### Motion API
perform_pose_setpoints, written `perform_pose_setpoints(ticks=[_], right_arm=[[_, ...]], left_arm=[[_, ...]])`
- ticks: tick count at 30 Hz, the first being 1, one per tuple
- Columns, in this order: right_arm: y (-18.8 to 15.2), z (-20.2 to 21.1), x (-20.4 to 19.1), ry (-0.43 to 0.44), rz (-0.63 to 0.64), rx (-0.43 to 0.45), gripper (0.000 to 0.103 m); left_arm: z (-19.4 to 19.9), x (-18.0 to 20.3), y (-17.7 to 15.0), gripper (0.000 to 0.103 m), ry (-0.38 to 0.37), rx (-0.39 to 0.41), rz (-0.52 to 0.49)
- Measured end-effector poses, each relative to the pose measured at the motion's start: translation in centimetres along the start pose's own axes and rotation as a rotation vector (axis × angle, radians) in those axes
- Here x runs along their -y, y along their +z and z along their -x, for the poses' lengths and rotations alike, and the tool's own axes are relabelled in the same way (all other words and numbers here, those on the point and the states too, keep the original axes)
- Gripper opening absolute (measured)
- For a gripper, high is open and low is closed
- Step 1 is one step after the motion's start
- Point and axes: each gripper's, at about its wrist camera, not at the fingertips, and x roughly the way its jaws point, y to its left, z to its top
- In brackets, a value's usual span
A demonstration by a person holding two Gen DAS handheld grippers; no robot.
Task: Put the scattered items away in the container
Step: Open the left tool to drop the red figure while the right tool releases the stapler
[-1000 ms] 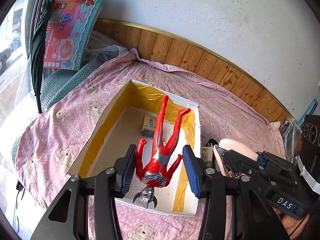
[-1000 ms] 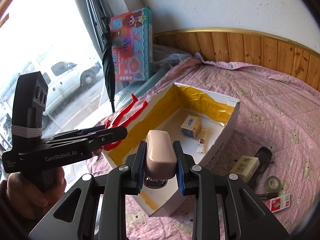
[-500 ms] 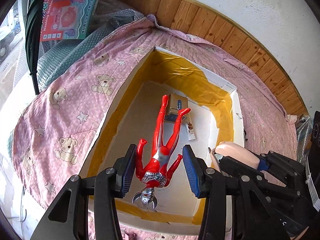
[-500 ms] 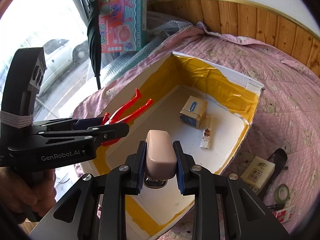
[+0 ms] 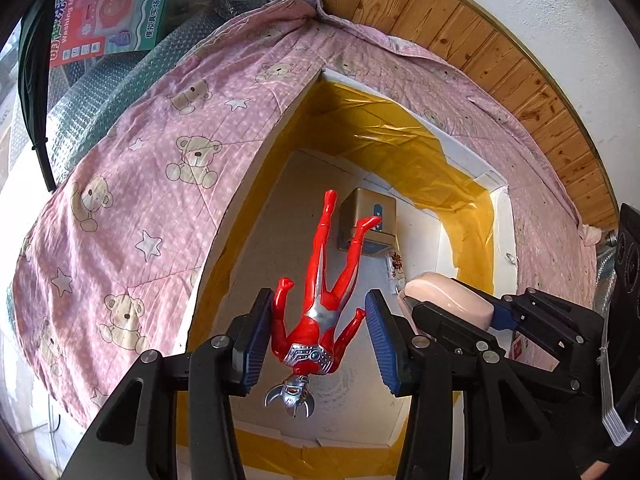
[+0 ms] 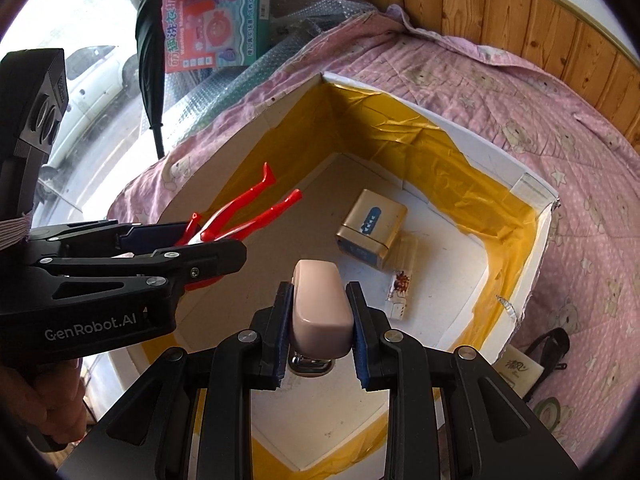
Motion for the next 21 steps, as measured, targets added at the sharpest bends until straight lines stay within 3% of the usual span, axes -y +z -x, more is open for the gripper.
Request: perform_pose_setpoints(ticks=[4,6,9,21], right_arm=[[0.2,-0.9,-0.2,-0.004,-0.005,-0.006,0.03],[0.0,-0.6,-0.5,-0.031,-0.008,0.009,0.037],[-0.7,0.5,-1.4,-0.024,0.004,0.053,0.037],[-3.2,4.6,-3.2,0.026,-0.016,0.134,0.037]], left_arm=[[-0.7,-0.1,0.7,0.048,-0.005,-0.003,-0.009],[-1.5,0.0,0.7,0.05,-0.007,-0.023,-0.024],[-1.7,-0.1,0.2,0.051,0.005,-0.015,-0.03],[2.8,0.7,-2.4,0.051,0.007,0.041,-0.05]])
